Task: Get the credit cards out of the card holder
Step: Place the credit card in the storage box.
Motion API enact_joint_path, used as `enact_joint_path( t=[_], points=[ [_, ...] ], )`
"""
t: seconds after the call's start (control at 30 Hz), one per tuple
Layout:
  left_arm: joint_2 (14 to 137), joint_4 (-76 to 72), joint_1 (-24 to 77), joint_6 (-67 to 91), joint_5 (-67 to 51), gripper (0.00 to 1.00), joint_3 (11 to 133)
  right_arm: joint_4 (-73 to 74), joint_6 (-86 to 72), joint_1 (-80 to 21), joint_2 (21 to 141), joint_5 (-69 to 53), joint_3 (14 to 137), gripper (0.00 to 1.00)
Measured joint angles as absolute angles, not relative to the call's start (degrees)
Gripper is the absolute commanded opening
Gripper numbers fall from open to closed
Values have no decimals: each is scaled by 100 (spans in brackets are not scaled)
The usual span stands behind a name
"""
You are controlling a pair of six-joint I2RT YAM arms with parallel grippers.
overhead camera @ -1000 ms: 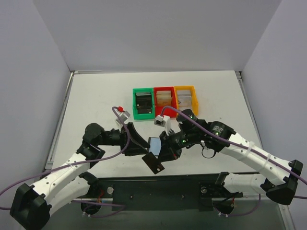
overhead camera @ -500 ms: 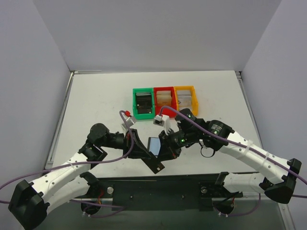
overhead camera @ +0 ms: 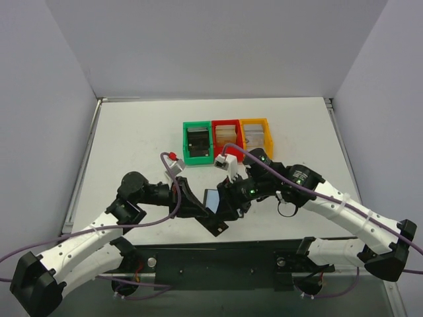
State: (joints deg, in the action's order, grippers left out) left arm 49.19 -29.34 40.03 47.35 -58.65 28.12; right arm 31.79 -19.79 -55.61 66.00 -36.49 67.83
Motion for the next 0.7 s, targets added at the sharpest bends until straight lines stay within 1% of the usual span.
enact_joint_path(
  t=[0.1, 0.27, 0.33, 0.43, 0.6, 0.7],
  points=[
    [4672, -3044, 4003, 4753, -5478, 0, 2735, 2947, -2161, -5319, 6412, -3494, 6685, 49],
    [4121, -3721, 4003, 5015, -4366, 0, 2110, 2147, -2718, -4797, 5518, -3249, 5957, 52],
    [4029, -3942, 4003, 5175, -3966, 0, 1911, 1739, -2965, -4766, 5190, -3166, 5618, 55],
    [4095, -4189, 4003, 5400, -3485, 0, 1865, 1194, -3308, -4770, 4991, -3046, 5277, 56],
    [4075, -4856, 4025, 5795, -2742, 0, 1616, 624, -3610, -4969, 5057, -2659, 5028, 55],
    [4023, -5050, 4064, 5964, -2377, 0, 1459, 320, -3758, -5076, 5057, -2475, 4858, 50]
  ],
)
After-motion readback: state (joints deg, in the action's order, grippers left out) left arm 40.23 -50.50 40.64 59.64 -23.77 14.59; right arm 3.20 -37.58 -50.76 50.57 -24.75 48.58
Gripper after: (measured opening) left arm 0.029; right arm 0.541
